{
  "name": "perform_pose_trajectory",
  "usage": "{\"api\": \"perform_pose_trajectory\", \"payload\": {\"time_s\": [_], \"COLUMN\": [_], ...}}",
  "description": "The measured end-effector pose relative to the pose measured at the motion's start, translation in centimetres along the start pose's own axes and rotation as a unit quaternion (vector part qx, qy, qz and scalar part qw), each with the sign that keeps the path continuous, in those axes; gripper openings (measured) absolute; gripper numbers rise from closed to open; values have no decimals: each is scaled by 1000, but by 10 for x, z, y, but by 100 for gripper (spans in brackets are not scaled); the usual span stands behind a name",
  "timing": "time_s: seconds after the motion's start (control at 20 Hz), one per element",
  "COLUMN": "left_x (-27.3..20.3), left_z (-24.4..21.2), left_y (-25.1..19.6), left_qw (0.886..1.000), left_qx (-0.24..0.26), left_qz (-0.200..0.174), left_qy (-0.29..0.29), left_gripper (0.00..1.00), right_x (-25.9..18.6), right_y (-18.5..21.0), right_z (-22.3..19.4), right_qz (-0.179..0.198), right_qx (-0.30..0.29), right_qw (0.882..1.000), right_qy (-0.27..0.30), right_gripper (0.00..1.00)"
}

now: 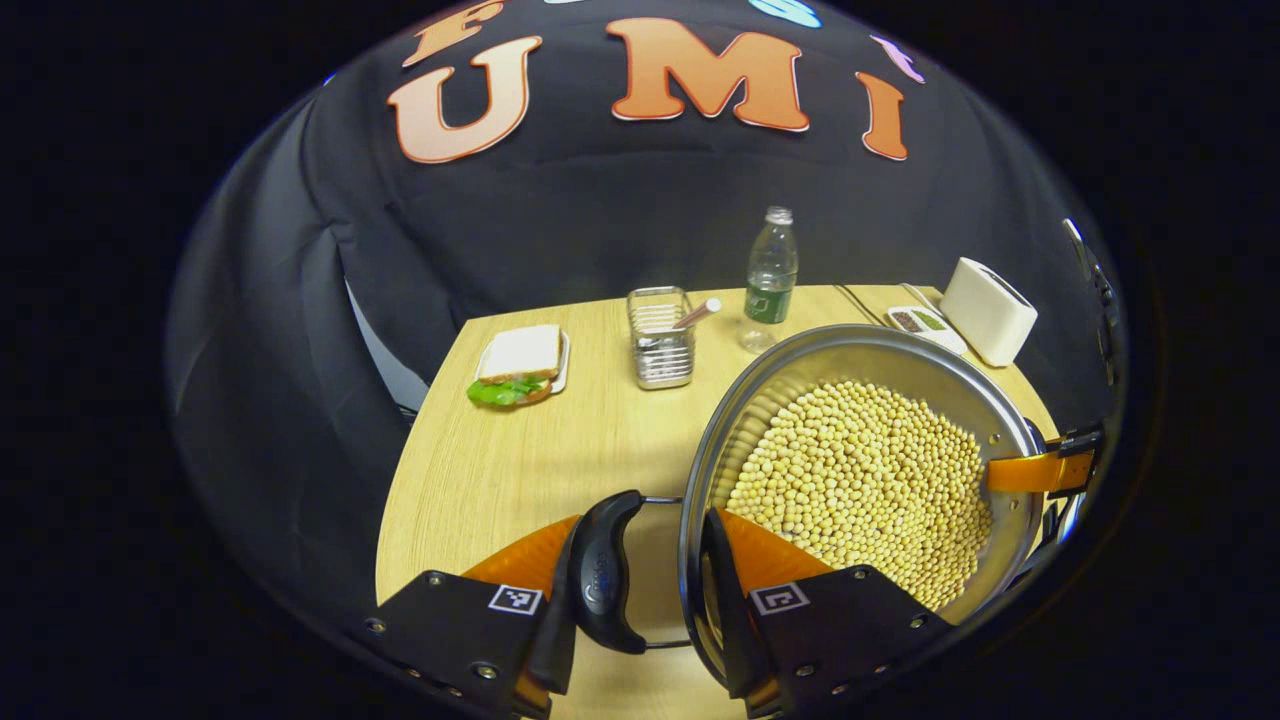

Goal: First push the handle of the pot to place it horizontally, then grasp the pot with both hands and set it on the induction cooktop.

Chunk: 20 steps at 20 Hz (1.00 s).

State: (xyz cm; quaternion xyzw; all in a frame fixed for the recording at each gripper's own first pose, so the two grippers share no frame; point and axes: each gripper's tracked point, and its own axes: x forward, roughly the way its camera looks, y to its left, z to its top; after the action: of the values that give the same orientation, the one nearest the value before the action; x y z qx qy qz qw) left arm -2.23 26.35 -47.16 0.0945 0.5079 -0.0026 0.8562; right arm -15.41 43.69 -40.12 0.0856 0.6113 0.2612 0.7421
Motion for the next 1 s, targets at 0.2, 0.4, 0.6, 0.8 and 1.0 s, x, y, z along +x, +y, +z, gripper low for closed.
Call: {"api": "perform_pose_trajectory", "payload": {"time_s": [0.2,0.4,0.6,0.8,1.0], "left_x": [2,4,2,5,3], "left_z": [2,1,3,2,3], "left_y": [3,1,2,2,2], "left_qw": [1000,1000,1000,1000,1000], "left_qx": [10,11,13,12,9], "left_qz": [-4,-11,-14,-9,0], "left_qy": [-9,-13,-15,-23,-20], "left_gripper": [60,60,60,60,60], "right_x": [-10,-22,-28,-34,-35], "right_y": [-40,-69,-104,-131,-152], "right_z": [15,25,35,46,45], "right_qz": [-6,-13,-18,-15,-7], "right_qx": [12,18,22,20,15], "right_qw": [1000,1000,999,999,1000], "right_qy": [-10,-19,-24,-28,-24], "right_gripper": [52,51,48,51,48]}}
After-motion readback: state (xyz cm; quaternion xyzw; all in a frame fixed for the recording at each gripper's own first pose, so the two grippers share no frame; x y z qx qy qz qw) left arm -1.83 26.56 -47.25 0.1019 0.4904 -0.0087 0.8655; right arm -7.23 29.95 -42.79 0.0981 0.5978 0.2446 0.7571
